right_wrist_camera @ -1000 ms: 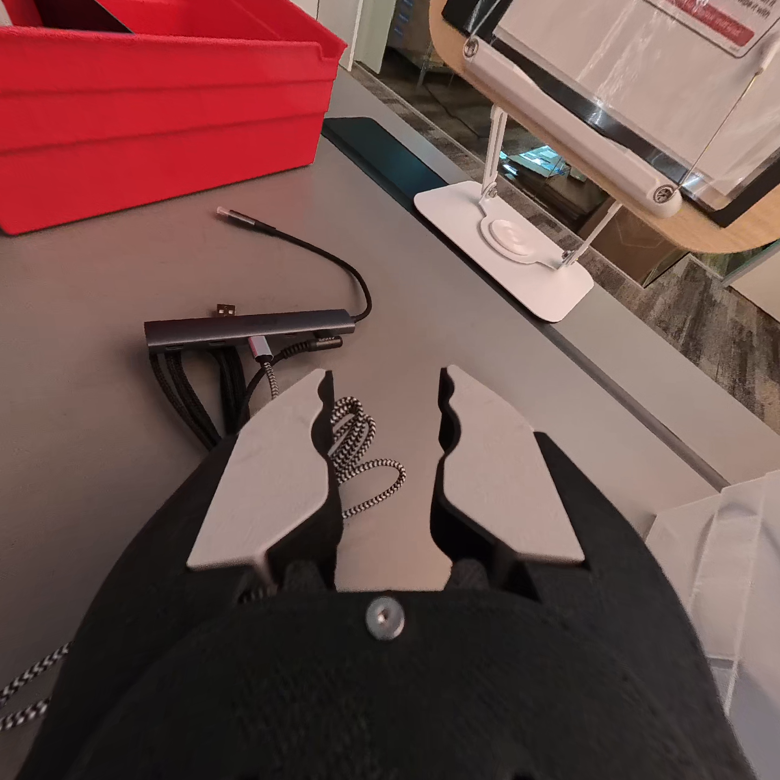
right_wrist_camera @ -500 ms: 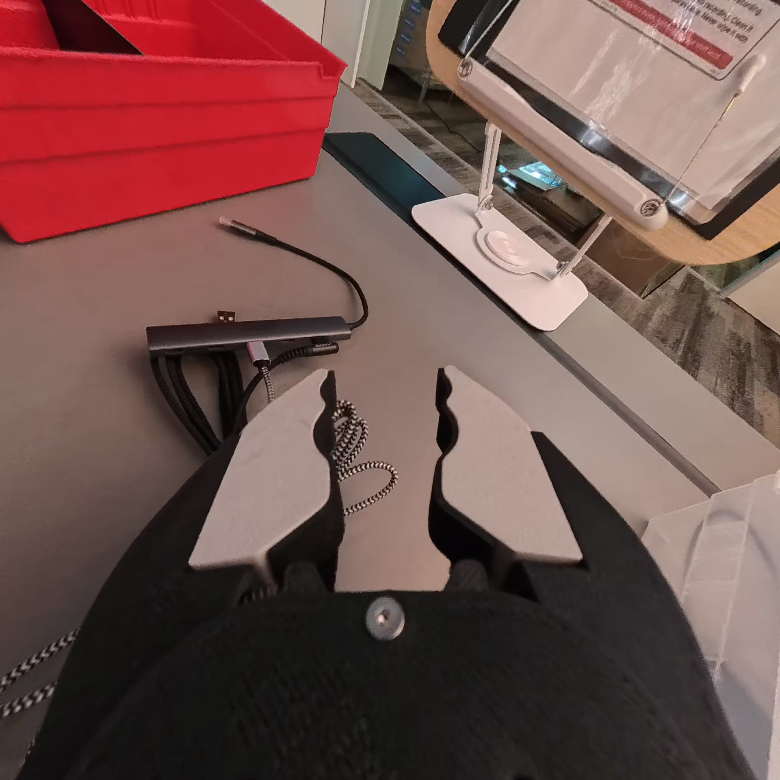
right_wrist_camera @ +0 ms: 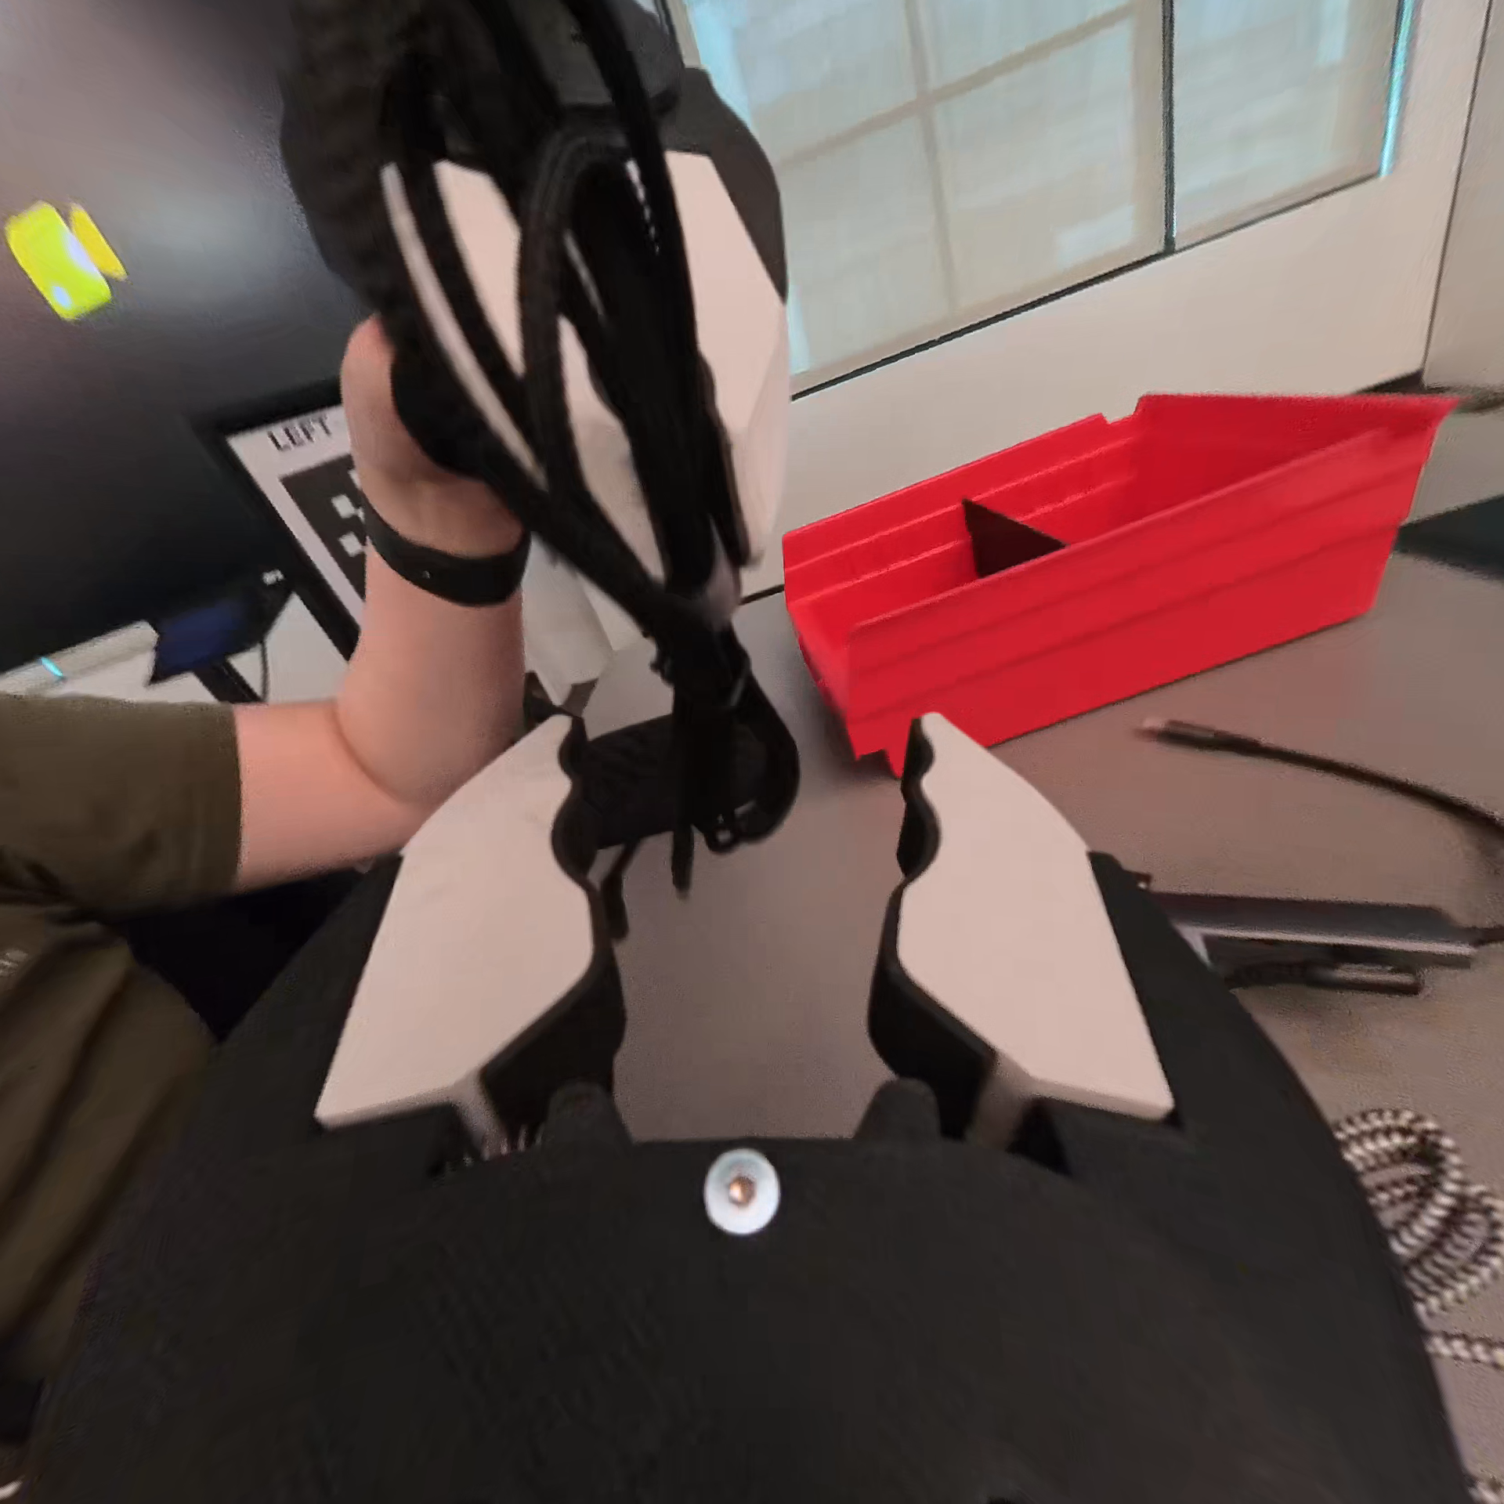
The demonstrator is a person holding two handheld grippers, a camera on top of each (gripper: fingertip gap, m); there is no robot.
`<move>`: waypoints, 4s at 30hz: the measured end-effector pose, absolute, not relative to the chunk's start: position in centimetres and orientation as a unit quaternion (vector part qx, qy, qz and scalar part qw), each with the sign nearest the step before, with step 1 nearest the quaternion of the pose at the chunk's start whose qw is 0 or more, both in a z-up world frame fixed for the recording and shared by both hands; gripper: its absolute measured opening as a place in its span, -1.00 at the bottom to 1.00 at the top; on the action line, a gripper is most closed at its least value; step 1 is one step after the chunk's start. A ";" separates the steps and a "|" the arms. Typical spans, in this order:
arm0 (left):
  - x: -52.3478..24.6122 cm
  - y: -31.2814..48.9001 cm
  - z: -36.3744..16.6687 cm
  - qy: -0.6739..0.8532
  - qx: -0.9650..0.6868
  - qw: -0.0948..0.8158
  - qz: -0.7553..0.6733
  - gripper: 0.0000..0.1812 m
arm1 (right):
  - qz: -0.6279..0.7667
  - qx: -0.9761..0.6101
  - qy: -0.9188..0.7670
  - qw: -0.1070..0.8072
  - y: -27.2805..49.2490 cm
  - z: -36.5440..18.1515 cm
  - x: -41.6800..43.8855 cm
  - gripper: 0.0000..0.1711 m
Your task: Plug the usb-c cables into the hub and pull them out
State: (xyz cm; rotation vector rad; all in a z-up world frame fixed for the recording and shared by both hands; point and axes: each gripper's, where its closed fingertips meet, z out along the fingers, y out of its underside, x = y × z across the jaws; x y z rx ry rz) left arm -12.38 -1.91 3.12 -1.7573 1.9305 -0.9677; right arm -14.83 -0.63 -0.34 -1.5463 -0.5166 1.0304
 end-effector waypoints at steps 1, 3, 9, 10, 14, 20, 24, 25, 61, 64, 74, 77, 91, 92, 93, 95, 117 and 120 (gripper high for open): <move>-11.4 -2.2 2.4 0.685 -0.621 0.166 -0.344 -0.88 | 0.442 -0.666 -0.206 0.564 -0.3 -0.8 -14.7 -0.15; -9.7 -2.6 1.5 0.690 -0.615 0.150 -0.350 -0.87 | 0.432 -0.693 -0.210 0.538 0.2 -2.4 -14.5 -0.65; -8.4 0.5 2.5 0.635 -0.628 0.202 -0.402 -0.57 | 0.458 -0.711 -0.079 0.527 1.9 -2.3 -10.5 -0.82; -9.0 1.4 2.8 0.617 -0.634 0.220 -0.411 -0.56 | 0.477 -0.706 -0.047 0.522 2.1 -2.2 -9.7 -0.83; -12.4 2.3 0.3 0.582 -0.652 0.213 -0.436 -0.61 | 0.500 -0.696 0.044 0.514 3.1 -3.0 -6.9 -0.83; -14.0 -0.2 -5.9 0.583 -0.661 0.141 -0.452 -0.69 | 0.489 -0.706 0.087 0.505 3.7 -4.4 -5.9 -0.84; -13.2 -0.6 -6.9 0.597 -0.658 0.153 -0.433 -0.69 | 0.497 -0.701 0.096 0.503 3.7 -4.4 -6.1 -0.84; -13.1 -0.6 -7.3 0.605 -0.659 0.154 -0.419 -0.69 | 0.496 -0.701 0.096 0.503 3.7 -4.4 -6.1 -0.84; -11.4 -2.8 -5.8 0.458 -0.634 -0.082 -0.618 -0.95 | 0.110 -0.944 -0.067 0.304 -2.0 -8.8 -1.4 -0.17; -11.5 -2.3 -5.7 0.436 -0.638 -0.080 -0.630 -0.95 | 0.131 -0.921 -0.079 0.358 -1.3 -6.5 -1.9 -0.20; -10.5 -1.8 -4.6 0.353 -0.627 -0.084 -0.689 -0.95 | -0.250 -0.601 -0.448 0.613 -3.5 -2.7 -11.1 -0.76; -10.0 -2.3 -4.3 0.344 -0.621 -0.089 -0.698 -0.94 | -0.310 -0.595 -0.453 0.587 -2.8 -4.3 -11.5 -0.75; -9.8 -2.7 -2.9 0.274 -0.588 -0.114 -0.752 -0.94 | -0.433 -0.561 -0.407 0.576 -2.1 -3.2 -9.7 -0.89; -10.0 -2.8 -2.6 0.280 -0.578 -0.117 -0.758 -0.94 | -0.409 -0.568 -0.402 0.590 -2.3 -2.9 -9.8 -0.89; -10.0 -2.6 -2.1 0.283 -0.566 -0.107 -0.766 -0.95 | -0.380 -0.581 -0.395 0.602 -2.5 -2.7 -9.8 -0.89; -10.1 -2.1 -1.2 0.316 -0.552 -0.053 -0.770 -0.87 | -0.305 -0.614 -0.376 0.623 -2.9 -2.4 -9.6 -0.90; -10.0 -7.8 -1.2 0.649 -0.404 0.219 -0.606 -0.93 | 0.256 -0.675 -0.359 0.591 -7.2 -2.1 -10.5 -0.89; -9.7 -7.5 -1.6 0.645 -0.418 0.219 -0.601 -0.93 | 0.257 -0.681 -0.349 0.590 -6.9 -2.3 -10.2 -0.89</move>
